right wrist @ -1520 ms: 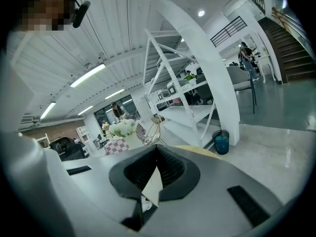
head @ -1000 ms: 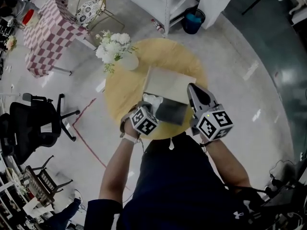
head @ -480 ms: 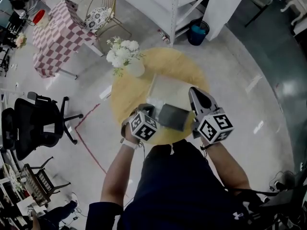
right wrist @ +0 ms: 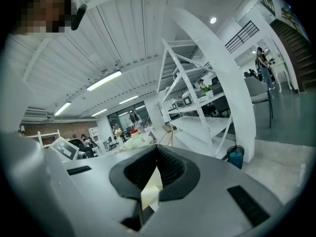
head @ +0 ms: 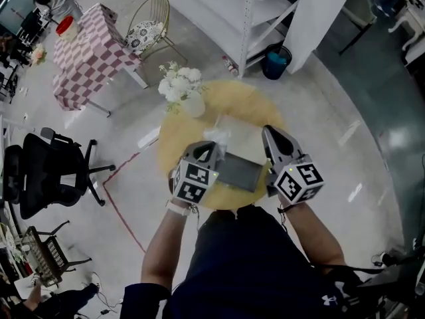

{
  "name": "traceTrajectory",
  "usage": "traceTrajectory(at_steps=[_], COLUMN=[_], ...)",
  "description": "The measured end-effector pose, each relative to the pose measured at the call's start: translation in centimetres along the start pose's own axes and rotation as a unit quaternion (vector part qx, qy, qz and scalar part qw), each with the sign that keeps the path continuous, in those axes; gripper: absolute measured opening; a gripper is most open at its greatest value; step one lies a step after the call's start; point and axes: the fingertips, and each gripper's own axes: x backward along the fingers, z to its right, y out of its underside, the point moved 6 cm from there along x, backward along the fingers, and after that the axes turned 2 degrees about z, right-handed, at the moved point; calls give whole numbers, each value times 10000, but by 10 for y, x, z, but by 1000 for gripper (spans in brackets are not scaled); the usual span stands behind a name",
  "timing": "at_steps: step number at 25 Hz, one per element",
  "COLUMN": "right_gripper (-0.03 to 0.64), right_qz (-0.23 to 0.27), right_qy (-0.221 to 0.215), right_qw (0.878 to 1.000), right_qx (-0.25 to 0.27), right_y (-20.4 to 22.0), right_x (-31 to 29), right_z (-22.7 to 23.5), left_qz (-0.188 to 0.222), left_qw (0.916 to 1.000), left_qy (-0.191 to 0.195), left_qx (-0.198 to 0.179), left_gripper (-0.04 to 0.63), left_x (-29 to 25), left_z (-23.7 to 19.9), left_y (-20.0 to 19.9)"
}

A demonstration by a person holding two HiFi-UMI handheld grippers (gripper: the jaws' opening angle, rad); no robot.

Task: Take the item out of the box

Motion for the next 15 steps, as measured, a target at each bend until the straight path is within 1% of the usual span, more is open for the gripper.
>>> traceTrajectory(at_steps=[4, 8, 11, 15], right_gripper=[8, 8, 8, 8], right_qz=[76, 144, 211, 319], right_qy=[-106, -187, -271, -374], right_qw=[9999, 9994, 9986, 9974], right_qx=[75, 254, 397, 525], right_y=[-11, -21, -30, -43], right_x=[-4, -6, -8, -9], right_z=[-9, -20, -28, -38], left_qz=[565, 988, 1306, 1727], left_qw=[9980, 9943, 9902, 9824], left_qy=[-72, -241, -329, -447], left_qx=[283, 320, 370, 546], left_gripper=[17, 17, 17, 17], left_x=[18, 36, 50, 65], left_z=[-6, -11, -13, -18], left_y=[-25, -45, -60, -78])
